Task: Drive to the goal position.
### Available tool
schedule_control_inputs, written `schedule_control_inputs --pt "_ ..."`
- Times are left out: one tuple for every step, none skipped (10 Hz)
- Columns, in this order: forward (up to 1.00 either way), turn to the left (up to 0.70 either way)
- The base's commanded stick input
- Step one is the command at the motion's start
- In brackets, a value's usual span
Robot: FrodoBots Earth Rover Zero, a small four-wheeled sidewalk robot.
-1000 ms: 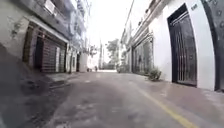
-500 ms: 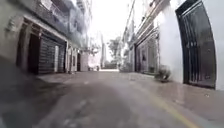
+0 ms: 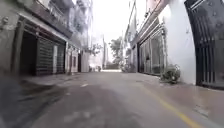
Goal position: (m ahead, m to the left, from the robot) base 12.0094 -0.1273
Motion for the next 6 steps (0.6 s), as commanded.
schedule_control_inputs --pt "1.0 0.06" --pt "1.0 0.06" --pt "1.0 0.06" --pt "1.0 0.06" --pt "1.0 0.06" --pt "1.0 0.06"
